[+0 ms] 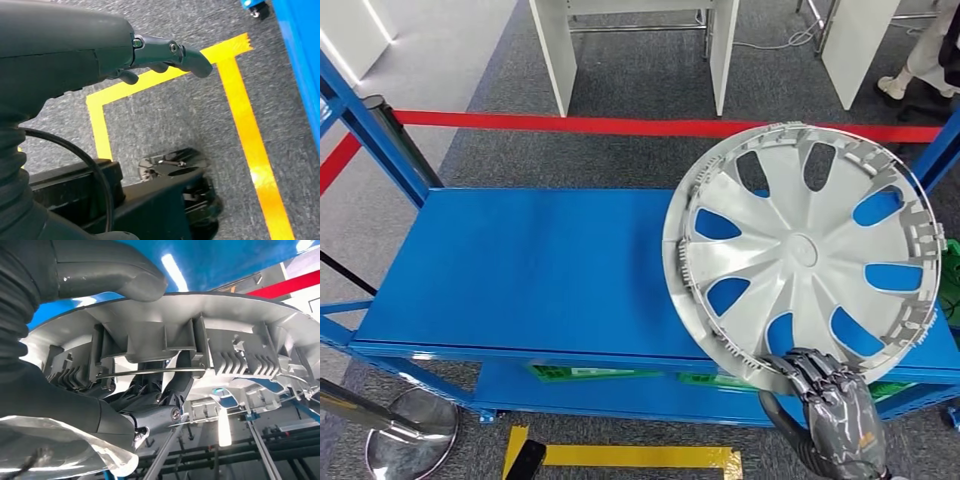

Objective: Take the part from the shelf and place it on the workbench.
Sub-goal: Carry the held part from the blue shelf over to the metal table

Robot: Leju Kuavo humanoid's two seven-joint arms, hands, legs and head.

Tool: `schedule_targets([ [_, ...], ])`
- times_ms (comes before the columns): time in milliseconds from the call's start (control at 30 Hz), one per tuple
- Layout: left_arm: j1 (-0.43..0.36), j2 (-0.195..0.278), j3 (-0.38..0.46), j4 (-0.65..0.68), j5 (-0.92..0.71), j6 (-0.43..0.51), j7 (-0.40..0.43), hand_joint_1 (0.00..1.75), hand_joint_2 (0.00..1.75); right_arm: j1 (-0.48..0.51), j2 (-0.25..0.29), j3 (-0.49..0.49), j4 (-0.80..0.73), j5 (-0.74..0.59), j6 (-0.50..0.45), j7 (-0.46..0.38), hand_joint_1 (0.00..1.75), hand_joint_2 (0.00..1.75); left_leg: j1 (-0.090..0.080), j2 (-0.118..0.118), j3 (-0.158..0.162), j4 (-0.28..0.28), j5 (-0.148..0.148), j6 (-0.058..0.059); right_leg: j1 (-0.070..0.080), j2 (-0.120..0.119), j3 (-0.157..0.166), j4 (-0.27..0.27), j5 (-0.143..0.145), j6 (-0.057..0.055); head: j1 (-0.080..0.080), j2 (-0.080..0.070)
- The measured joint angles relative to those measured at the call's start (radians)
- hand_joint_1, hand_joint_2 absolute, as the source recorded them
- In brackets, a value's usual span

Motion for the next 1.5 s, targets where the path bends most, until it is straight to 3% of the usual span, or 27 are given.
schedule_targets([
  [67, 0.0, 0.0, 0.0, 0.0, 0.0, 0.001, 0.001, 0.0, 1.75, 0.0, 0.0, 0.001, 0.0, 0.0, 0.0, 0.0, 1.75, 1.75, 0.0, 0.0, -0.033, 0.121, -0.073, -0.001, 0.008, -0.003, -0.014, 0.001, 0.01, -0.014, -0.002, 0.0],
  [100, 0.0, 0.0, 0.0, 0.0, 0.0, 0.002, 0.001, 0.0, 1.75, 0.001, 0.0, 0.001, 0.0, 0.0, 0.0, -0.001, 1.75, 1.75, -0.001, 0.0, -0.039, 0.159, -0.087, 0.002, 0.014, -0.003, -0.021, 0.001, 0.015, -0.019, -0.002, 0.0],
  [133, 0.0, 0.0, 0.0, 0.0, -0.001, 0.004, 0.001, 0.0, 1.75, 0.001, 0.0, 0.002, 0.0, -0.001, 0.0, -0.001, 1.75, 1.75, -0.004, 0.0, -0.029, 0.166, -0.083, 0.009, 0.02, -0.004, -0.027, 0.001, 0.02, -0.023, -0.002, 0.0],
  [167, 0.0, 0.0, 0.0, 0.0, -0.001, 0.005, 0.001, 0.0, 1.75, 0.001, 0.0, 0.002, 0.0, -0.001, 0.0, -0.001, 1.75, 1.75, -0.008, 0.0, -0.002, 0.134, -0.06, 0.02, 0.027, -0.004, -0.032, 0.001, 0.025, -0.026, -0.001, 0.0],
  [200, -0.001, 0.0, 0.0, 0.0, -0.001, 0.007, 0.001, 0.0, 1.75, 0.001, 0.0, 0.002, 0.0, -0.002, 0.0, -0.001, 1.75, 1.75, -0.015, -0.001, 0.039, 0.071, -0.029, 0.037, 0.032, -0.003, -0.036, 0.001, 0.03, -0.028, -0.001, 0.0],
  [267, -0.003, 0.002, 0.0, 0.0, -0.001, 0.01, 0.001, 0.0, 1.75, 0.0, 0.0, 0.002, 0.0, -0.002, 0.0, -0.001, 1.75, 1.75, -0.03, -0.002, 0.114, -0.061, 0.005, 0.073, 0.037, -0.004, -0.043, 0.0, 0.041, -0.029, 0.004, 0.0],
  [333, -0.005, 0.002, 0.0, 0.0, -0.002, 0.01, 0.002, 0.0, 1.75, -0.001, 0.0, 0.003, 0.0, -0.004, 0.0, -0.002, 1.75, 1.75, -0.042, -0.003, 0.138, -0.119, 0.014, 0.086, 0.029, -0.006, -0.049, -0.005, 0.056, -0.021, 0.006, 0.0],
  [400, -0.005, 0.0, 0.0, 0.0, -0.003, 0.006, 0.004, 0.0, 1.75, 0.0, 0.0, 0.004, -0.001, -0.006, 0.0, -0.003, 1.75, 1.75, -0.045, -0.003, 0.134, -0.141, 0.039, 0.081, 0.023, -0.006, -0.054, -0.013, 0.069, -0.011, 0.004, 0.0],
  [433, -0.006, -0.001, 0.0, 0.0, -0.005, 0.002, 0.004, 0.0, 1.75, 0.001, 0.0, 0.004, -0.002, -0.008, -0.001, -0.003, 1.75, 1.75, -0.042, -0.001, 0.132, -0.155, 0.054, 0.079, 0.023, -0.005, -0.06, -0.012, 0.062, -0.007, 0.004, 0.0],
  [500, -0.009, -0.001, 0.0, 0.0, -0.009, -0.002, 0.007, 0.0, 1.75, 0.002, 0.0, 0.004, -0.003, -0.012, -0.001, -0.006, 1.75, 1.75, -0.032, 0.002, 0.121, -0.181, 0.083, 0.074, 0.025, -0.002, -0.082, 0.035, -0.001, 0.001, 0.006, 0.0],
  [567, -0.01, -0.002, 0.0, 0.0, -0.014, -0.004, 0.011, 0.0, 1.75, 0.002, 0.0, 0.005, -0.003, -0.014, -0.001, -0.011, 1.75, 1.75, -0.029, 0.003, 0.098, -0.182, 0.099, 0.07, 0.022, -0.002, -0.108, 0.138, -0.079, 0.013, 0.011, 0.0],
  [600, -0.01, -0.002, 0.0, 0.0, -0.015, -0.005, 0.014, 0.0, 1.75, 0.002, -0.001, 0.006, -0.003, -0.014, -0.001, -0.013, 1.75, 1.75, -0.027, 0.004, 0.087, -0.181, 0.106, 0.067, 0.019, -0.002, -0.116, 0.189, -0.092, 0.02, 0.012, 0.0],
  [667, -0.011, -0.002, 0.0, 0.0, -0.019, -0.006, 0.018, 0.0, 1.75, 0.005, -0.002, 0.008, -0.002, -0.014, -0.001, -0.014, 1.75, 1.75, -0.021, 0.007, 0.064, -0.175, 0.118, 0.057, 0.01, -0.002, -0.099, 0.218, -0.049, 0.035, 0.012, 0.0],
  [700, -0.011, -0.002, 0.0, 0.0, -0.02, -0.006, 0.019, 0.0, 1.75, 0.006, -0.004, 0.008, -0.002, -0.014, 0.0, -0.012, 1.75, 1.75, -0.016, 0.007, 0.052, -0.168, 0.123, 0.052, 0.005, -0.003, -0.068, 0.184, -0.013, 0.043, 0.012, 0.0],
  [733, -0.011, -0.002, 0.0, 0.0, -0.021, -0.008, 0.02, 0.0, 1.75, 0.007, -0.006, 0.008, -0.002, -0.014, 0.0, -0.01, 1.75, 1.75, -0.012, 0.008, 0.039, -0.157, 0.126, 0.046, 0.0, -0.003, -0.027, 0.126, 0.005, 0.054, 0.013, 0.0],
  [767, -0.011, -0.001, -0.001, 0.0, -0.022, -0.008, 0.02, 0.0, 1.75, 0.007, -0.008, 0.008, -0.003, -0.014, 0.001, -0.008, 1.75, 1.75, -0.01, 0.007, 0.027, -0.143, 0.126, 0.04, -0.001, -0.002, 0.019, 0.062, 0.005, 0.058, 0.015, 0.0],
  [833, -0.013, -0.001, -0.001, 0.0, -0.024, -0.007, 0.021, 0.0, 1.75, 0.007, -0.011, 0.008, -0.004, -0.014, 0.0, -0.004, 1.75, 1.75, -0.012, 0.005, 0.007, -0.116, 0.128, 0.028, 0.0, 0.001, 0.069, -0.023, -0.031, 0.048, 0.018, 0.0],
  [900, -0.012, 0.001, -0.001, 0.0, -0.028, -0.002, 0.029, 0.0, 1.75, 0.008, -0.011, 0.008, -0.005, -0.029, -0.002, -0.002, 1.75, 1.75, -0.013, 0.004, -0.004, -0.103, 0.132, 0.019, 0.001, 0.003, 0.067, -0.036, -0.047, 0.021, 0.019, 0.0],
  [967, -0.009, 0.003, -0.002, 0.0, -0.031, 0.002, 0.039, 0.0, 1.75, 0.01, -0.01, 0.008, -0.005, -0.048, -0.006, -0.003, 1.75, 1.75, -0.01, 0.004, -0.007, -0.1, 0.134, 0.014, 0.0, 0.001, 0.06, -0.035, -0.046, 0.006, 0.02, 0.0],
  [1167, -0.008, 0.005, -0.002, 0.0, -0.031, 0.002, 0.041, 0.0, 1.75, 0.01, -0.009, 0.008, -0.005, -0.053, -0.008, -0.004, 1.75, 1.75, -0.009, 0.003, -0.009, -0.096, 0.13, 0.011, -0.001, 0.0, 0.059, -0.035, -0.043, 0.002, 0.02, 0.0],
  [1233, -0.005, 0.007, -0.002, 0.0, -0.032, 0.002, 0.041, 0.0, 1.75, 0.01, -0.006, 0.008, -0.004, -0.058, -0.011, -0.008, 1.75, 1.75, -0.009, 0.003, -0.015, -0.076, 0.103, 0.007, 0.0, 0.0, 0.06, -0.035, -0.04, -0.004, 0.019, 0.0],
  [1300, 0.0, 0.011, -0.003, 0.0, -0.035, 0.001, 0.041, 0.0, 1.75, 0.012, -0.001, 0.009, 0.001, -0.067, -0.02, -0.02, 1.75, 1.75, -0.007, 0.002, -0.048, 0.042, 0.026, 0.0, 0.004, 0.0, 0.055, -0.034, -0.03, -0.011, 0.016, 0.0],
  [1367, 0.004, 0.018, -0.003, 0.0, -0.038, 0.001, 0.043, 0.0, 1.75, 0.015, 0.004, 0.011, 0.008, -0.075, -0.027, -0.031, 1.75, 1.75, -0.016, -0.001, -0.016, 0.041, 0.03, 0.022, 0.013, -0.001, 0.048, -0.035, -0.02, -0.009, 0.014, 0.0],
  [1433, 0.005, 0.023, -0.004, 0.0, -0.039, 0.001, 0.045, 0.0, 1.75, 0.017, 0.006, 0.013, 0.011, -0.079, -0.029, -0.035, 1.75, 1.75, -0.028, -0.006, 0.053, -0.086, 0.087, 0.052, 0.016, -0.001, 0.046, -0.041, -0.013, 0.003, 0.014, 0.0],
  [1500, 0.003, 0.023, -0.004, 0.0, -0.039, 0.002, 0.045, 0.0, 1.75, 0.018, 0.007, 0.013, 0.012, -0.081, -0.029, -0.035, 1.75, 1.75, -0.027, -0.006, 0.072, -0.136, 0.091, 0.058, 0.015, -0.002, 0.033, -0.032, -0.026, 0.012, 0.015, 0.0],
])
